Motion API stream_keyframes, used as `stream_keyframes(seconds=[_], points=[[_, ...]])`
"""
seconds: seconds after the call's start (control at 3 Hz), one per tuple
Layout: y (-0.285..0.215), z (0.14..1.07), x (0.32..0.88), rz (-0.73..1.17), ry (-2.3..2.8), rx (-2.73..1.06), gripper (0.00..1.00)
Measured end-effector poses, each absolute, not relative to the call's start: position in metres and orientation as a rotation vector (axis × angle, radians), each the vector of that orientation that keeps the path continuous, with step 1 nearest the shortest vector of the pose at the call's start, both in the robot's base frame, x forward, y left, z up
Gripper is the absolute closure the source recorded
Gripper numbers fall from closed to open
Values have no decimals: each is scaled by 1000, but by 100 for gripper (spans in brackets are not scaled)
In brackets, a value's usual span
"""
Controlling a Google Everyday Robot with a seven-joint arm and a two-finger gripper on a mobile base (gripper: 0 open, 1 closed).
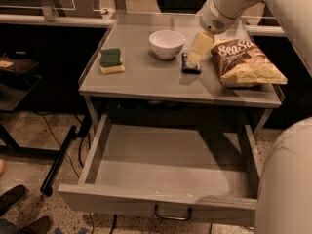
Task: Place rxbar blueberry into top drawer
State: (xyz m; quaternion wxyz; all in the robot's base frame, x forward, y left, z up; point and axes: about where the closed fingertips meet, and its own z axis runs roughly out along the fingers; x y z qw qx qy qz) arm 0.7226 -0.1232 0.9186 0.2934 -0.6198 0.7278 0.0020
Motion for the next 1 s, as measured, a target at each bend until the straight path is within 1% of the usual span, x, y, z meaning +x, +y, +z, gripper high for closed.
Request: stream_keyframes(seconds=[0.33, 0.67, 1.0], points=[[-128, 912, 724, 5, 1944, -1658, 0], [-150, 881, 753, 37, 1996, -1617, 0], [-145, 874, 755, 51, 1994, -1629, 0]])
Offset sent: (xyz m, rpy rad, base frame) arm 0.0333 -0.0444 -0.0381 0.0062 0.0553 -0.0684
